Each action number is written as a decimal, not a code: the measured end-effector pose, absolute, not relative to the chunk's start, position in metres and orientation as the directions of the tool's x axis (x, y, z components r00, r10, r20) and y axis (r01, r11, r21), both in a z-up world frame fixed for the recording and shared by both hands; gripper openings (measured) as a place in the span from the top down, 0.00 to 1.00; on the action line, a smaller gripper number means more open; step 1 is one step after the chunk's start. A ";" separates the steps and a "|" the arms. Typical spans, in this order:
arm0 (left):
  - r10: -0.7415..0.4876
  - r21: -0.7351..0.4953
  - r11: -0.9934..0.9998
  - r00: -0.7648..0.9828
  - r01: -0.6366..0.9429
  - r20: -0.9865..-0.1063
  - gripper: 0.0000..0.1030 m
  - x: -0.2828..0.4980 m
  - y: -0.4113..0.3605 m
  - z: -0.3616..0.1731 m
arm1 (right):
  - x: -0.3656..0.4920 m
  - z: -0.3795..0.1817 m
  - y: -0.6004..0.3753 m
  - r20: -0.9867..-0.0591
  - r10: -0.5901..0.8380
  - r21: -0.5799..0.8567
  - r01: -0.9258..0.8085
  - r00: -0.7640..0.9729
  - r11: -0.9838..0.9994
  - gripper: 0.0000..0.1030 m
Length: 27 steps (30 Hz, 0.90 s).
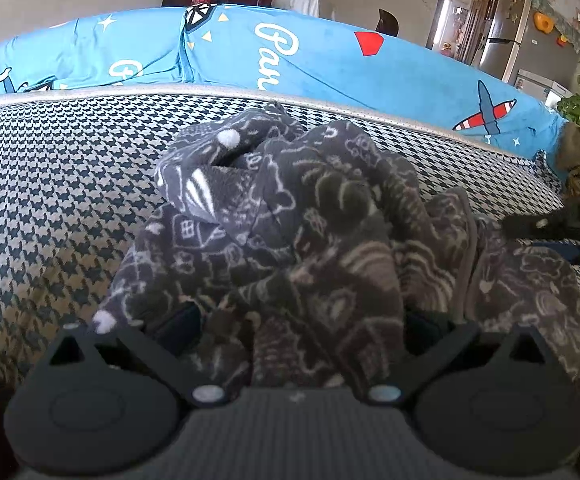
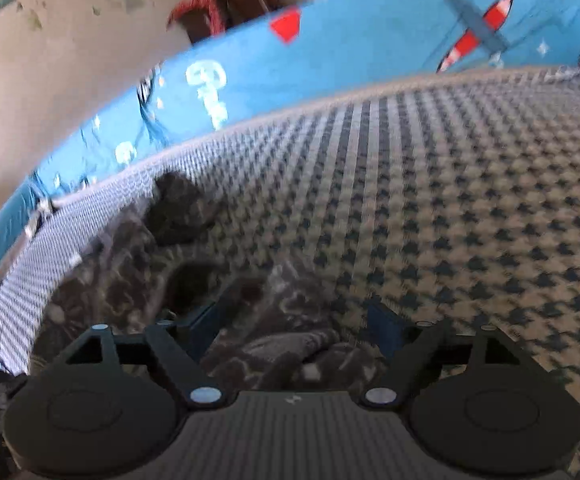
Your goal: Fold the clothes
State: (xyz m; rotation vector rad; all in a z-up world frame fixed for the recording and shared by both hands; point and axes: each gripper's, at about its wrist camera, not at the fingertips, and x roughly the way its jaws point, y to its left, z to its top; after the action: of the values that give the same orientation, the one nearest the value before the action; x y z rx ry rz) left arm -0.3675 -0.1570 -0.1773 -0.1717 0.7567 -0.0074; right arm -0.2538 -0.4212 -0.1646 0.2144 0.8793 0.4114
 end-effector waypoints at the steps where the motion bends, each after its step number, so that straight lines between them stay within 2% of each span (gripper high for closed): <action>1: -0.069 -0.157 0.986 0.728 -0.054 -0.682 0.00 -0.368 -0.157 -0.177 | -0.251 -0.170 -0.420 -0.712 0.441 0.355 -0.261 0.547 0.898 0.21; 5: -0.070 -0.156 0.986 0.728 -0.052 -0.682 0.00 -0.371 -0.156 -0.179 | -0.248 -0.179 -0.418 -0.707 0.478 0.394 -0.271 0.522 0.878 0.21; 7: -0.069 -0.155 0.987 0.729 -0.052 -0.682 0.00 -0.371 -0.156 -0.179 | -0.248 -0.180 -0.417 -0.700 0.488 0.395 -0.287 0.522 0.873 0.27; 9: -0.067 -0.153 0.987 0.730 -0.052 -0.680 0.00 -0.371 -0.157 -0.179 | -0.248 -0.180 -0.416 -0.692 0.498 0.396 -0.302 0.522 0.867 0.47; 12: -0.071 -0.160 0.986 0.733 -0.052 -0.677 0.00 -0.373 -0.156 -0.178 | -0.249 -0.180 -0.415 -0.680 0.512 0.394 -0.327 0.525 0.859 0.63; 15: -0.080 -0.169 0.985 0.739 -0.046 -0.669 0.00 -0.375 -0.155 -0.174 | -0.256 -0.171 -0.412 -0.651 0.519 0.379 -0.356 0.554 0.854 0.72; 27: -0.238 -0.232 0.966 0.730 0.112 -0.640 0.00 -0.387 -0.174 -0.156 | -0.251 -0.129 -0.434 -0.479 0.560 0.479 -0.334 0.676 0.812 0.76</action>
State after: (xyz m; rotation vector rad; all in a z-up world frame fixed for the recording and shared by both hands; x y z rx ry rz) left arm -0.3867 -0.1745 -0.1558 -0.1826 0.7279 -0.1941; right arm -0.2505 -0.4341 -0.1294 0.3708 0.6554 0.5159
